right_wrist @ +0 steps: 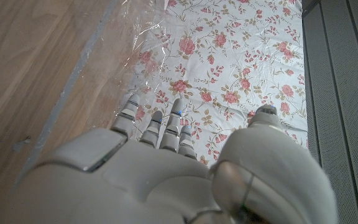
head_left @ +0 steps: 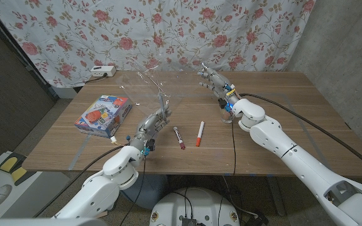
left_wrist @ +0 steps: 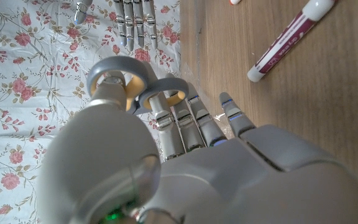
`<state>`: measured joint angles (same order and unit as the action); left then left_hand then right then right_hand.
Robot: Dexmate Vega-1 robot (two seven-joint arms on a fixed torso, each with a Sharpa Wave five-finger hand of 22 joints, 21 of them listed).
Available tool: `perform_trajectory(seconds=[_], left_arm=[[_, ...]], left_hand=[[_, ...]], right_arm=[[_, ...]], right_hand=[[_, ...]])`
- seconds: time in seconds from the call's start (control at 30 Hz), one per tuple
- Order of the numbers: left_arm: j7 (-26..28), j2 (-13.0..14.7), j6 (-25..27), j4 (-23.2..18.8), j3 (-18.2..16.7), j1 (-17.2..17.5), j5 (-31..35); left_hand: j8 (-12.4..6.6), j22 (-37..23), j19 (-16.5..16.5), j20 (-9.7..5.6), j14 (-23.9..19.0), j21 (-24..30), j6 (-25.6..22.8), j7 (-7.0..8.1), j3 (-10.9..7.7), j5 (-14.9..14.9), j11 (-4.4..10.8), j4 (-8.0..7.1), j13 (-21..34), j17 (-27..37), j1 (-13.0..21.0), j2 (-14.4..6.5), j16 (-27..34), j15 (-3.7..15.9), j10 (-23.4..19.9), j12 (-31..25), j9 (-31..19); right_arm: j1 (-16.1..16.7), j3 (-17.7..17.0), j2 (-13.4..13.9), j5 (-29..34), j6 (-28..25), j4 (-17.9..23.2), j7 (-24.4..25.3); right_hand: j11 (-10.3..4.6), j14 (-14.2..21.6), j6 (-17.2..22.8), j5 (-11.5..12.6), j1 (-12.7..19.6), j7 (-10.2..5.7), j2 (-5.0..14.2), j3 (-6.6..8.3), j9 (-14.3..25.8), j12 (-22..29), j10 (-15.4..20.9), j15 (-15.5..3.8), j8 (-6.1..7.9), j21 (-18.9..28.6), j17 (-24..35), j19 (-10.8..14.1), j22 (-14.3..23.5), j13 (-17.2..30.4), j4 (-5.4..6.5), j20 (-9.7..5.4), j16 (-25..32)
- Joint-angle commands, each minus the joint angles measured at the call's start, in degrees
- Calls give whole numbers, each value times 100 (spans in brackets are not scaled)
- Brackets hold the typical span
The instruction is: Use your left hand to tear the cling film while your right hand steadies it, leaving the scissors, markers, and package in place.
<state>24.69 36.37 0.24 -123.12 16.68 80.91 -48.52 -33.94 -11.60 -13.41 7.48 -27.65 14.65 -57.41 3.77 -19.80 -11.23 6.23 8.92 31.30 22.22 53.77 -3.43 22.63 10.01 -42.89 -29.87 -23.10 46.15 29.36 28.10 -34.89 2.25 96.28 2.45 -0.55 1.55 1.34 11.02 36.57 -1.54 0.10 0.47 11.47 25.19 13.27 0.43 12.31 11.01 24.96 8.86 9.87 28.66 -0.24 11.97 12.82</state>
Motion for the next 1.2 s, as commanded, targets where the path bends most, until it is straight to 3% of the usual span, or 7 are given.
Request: perform_trajectory(seconds=[0.03,0.57,0.73,1.2], left_arm=[[2,50,-30,-51,-19,131,-131],[194,96,-9,-122,-8,191,-20],[285,116,18,-141,7,181,103],[532,156,36,-183,-39,230,495]], left_hand=[[-49,-27,-21,-1,-76,33,-6,19,-27,9,398,-3,31,29,200,-235,-38,2,-476,-34,5],[-89,-30,6,-13,-119,36,-13,-33,80,26,373,-59,79,49,22,-85,-64,-23,-514,-42,57],[-124,-31,18,-15,-152,39,-58,-54,252,70,347,-168,80,46,-298,99,-104,-49,-553,-37,103],[-150,-31,34,40,-215,38,-151,-151,502,141,301,-307,49,31,-766,344,-182,-139,-632,-23,228]], right_arm=[[19,4,0,-4,-46,66,40],[27,16,2,-22,-25,36,-10],[24,10,-8,-22,-38,39,23],[-14,18,-32,-42,-38,11,-11]], right_hand=[[4,-10,46,42,-38,6,29,-4,12,-37,51,-15,4,1,6,-21,16,5,-68,-15,-16],[18,-14,44,44,-46,-2,50,-4,12,-88,70,-14,-2,0,-41,-29,16,-26,-84,-16,-11],[6,-16,45,44,-47,-3,55,-4,12,-107,72,-19,-3,0,-56,-31,16,-35,-91,-24,-10],[19,-19,43,43,-50,-3,71,-3,11,-146,86,-19,-8,1,-92,-33,16,-56,-107,-17,-5]])
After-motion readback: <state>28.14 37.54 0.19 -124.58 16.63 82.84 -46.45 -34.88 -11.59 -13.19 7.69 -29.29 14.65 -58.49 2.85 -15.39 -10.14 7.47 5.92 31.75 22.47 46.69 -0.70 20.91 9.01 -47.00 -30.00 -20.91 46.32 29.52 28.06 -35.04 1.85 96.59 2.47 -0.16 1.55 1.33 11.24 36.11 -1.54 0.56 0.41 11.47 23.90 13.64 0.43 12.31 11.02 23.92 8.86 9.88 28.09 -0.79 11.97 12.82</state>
